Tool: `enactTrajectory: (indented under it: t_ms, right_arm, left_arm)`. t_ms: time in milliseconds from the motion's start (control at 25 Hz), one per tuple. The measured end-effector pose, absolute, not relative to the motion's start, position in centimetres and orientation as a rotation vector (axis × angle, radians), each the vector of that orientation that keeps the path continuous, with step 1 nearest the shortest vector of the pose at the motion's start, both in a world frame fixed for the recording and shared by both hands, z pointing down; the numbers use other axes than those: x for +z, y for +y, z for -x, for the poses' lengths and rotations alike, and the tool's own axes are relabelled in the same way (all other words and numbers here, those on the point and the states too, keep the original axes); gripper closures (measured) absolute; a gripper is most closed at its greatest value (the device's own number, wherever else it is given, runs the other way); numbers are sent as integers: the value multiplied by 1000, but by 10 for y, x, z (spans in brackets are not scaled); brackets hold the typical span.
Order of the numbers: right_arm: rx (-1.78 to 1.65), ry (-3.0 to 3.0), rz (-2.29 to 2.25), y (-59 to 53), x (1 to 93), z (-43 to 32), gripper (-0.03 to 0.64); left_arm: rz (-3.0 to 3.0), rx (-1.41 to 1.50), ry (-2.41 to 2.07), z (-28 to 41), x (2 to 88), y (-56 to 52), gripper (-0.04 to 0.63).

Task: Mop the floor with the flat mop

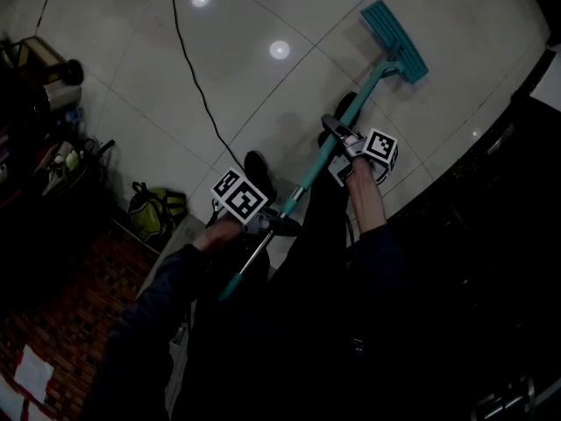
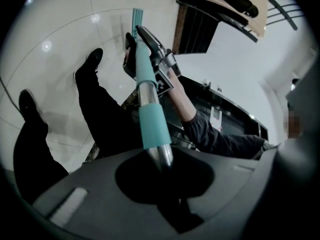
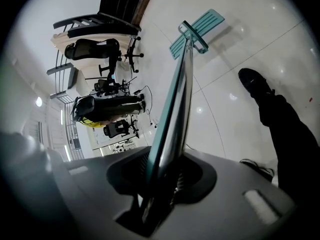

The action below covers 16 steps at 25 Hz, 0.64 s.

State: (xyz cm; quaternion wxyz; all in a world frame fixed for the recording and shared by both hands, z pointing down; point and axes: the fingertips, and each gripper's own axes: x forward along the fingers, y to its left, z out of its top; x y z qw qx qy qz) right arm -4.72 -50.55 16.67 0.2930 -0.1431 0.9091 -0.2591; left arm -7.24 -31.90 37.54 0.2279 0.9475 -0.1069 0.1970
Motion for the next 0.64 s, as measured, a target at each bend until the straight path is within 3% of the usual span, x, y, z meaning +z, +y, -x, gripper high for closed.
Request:
enactTrajectory:
  t_ms: [640]
  right_arm:
    - [-703, 2443, 463, -512, 165, 29, 486]
  left_arm:
    - [-2612, 571, -256, 53, 371, -320, 534]
